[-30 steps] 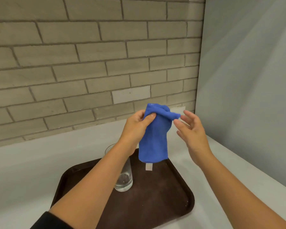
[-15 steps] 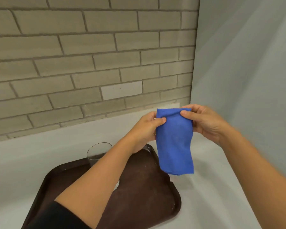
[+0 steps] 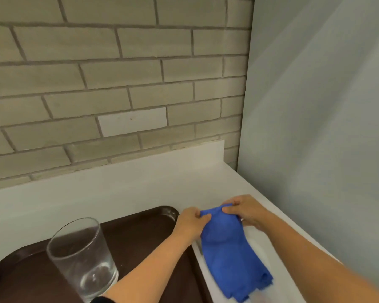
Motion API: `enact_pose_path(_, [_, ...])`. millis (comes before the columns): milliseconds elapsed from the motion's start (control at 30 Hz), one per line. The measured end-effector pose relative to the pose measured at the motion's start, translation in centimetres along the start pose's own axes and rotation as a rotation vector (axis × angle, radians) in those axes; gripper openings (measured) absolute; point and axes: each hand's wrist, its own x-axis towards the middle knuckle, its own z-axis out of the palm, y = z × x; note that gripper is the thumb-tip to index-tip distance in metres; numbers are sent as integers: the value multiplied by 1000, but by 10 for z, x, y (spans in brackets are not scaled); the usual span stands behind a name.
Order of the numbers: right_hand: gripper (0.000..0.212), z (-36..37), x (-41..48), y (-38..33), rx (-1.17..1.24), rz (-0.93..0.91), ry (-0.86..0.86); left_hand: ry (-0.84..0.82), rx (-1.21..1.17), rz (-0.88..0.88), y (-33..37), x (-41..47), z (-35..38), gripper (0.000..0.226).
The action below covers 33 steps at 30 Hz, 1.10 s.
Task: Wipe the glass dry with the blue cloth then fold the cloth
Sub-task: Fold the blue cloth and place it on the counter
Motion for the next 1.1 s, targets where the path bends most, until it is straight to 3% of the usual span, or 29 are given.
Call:
enact_pose_path(100, [22,10,27,14,-71,-45,61,44,327,41,-12,24,-4,41])
enact_pose_path(233, [20,19,53,22,-117,-79,80,127,651,-16,-23,44,-9,31])
enact_pose_path(467, [16,26,74,25,-222,-106,161,203,753,-36,-30,63,-6,35])
enact_pose_path(700, [25,16,57,25,-376,-200,209,236,820,-4,-36,66,-4,33])
enact_pose_path(767, [13,14,42,21,-466,-269,145,259,836,149,-36,64,-3,37])
enact_pose_path(867, [24,14,21,17,-619,-244,-163,108,819,355,-35,61,7,38])
enact_pose_path(967, [30,17,10,19,-761,-172,-332,-34,846,272,-35,59,13,40])
enact_pose_path(1100, [23,19,8,22,-782,-184,-308,-83,857,216,-34,53,12,40])
